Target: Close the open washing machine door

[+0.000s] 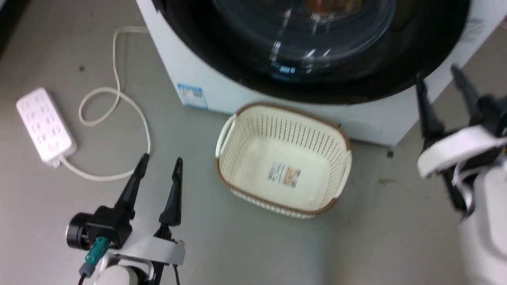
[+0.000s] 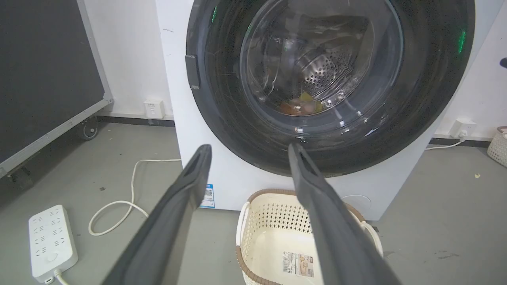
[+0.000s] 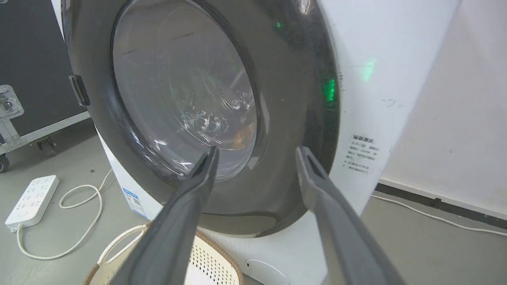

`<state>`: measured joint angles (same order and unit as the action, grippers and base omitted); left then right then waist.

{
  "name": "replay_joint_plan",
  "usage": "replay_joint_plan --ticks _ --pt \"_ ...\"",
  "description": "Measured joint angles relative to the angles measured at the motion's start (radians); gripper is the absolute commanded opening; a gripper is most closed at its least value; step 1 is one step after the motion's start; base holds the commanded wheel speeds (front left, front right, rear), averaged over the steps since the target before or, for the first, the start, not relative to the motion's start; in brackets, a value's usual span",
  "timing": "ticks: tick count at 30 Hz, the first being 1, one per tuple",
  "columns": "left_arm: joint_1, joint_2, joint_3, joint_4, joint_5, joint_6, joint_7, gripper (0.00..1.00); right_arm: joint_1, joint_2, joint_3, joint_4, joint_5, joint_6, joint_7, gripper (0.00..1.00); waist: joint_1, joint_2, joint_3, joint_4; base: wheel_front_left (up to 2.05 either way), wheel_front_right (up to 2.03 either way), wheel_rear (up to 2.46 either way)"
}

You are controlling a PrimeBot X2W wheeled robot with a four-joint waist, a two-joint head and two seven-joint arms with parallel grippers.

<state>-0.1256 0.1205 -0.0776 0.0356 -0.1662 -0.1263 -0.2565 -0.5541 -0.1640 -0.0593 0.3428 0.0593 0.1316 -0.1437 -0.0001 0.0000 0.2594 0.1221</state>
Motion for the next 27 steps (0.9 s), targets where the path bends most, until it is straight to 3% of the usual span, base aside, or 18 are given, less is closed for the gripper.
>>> replay_joint_plan --ticks 8,17,27 --pt "0.066 -0.005 0.01 0.028 0.005 0.0 0.0 1.0 0.251 0.051 0.004 -0.137 0.008 0.0 -0.04 1.0 -0.0002 0.0001 -0.142 -0.059 0.0 0.0 0.0" --pt "0.099 0.004 0.004 0.055 -0.005 0.0 0.0 1.0 0.476 0.104 -0.033 -0.253 0.003 0.0 -0.071 1.0 0.0 0.0 -0.219 -0.107 0.0 0.0 0.0" --pt "0.108 0.015 -0.003 0.086 -0.012 0.0 0.0 1.0 0.57 0.109 -0.005 -0.284 0.049 0.0 -0.071 1.0 0.0001 0.0 -0.241 -0.117 0.0 0.0 0.0"
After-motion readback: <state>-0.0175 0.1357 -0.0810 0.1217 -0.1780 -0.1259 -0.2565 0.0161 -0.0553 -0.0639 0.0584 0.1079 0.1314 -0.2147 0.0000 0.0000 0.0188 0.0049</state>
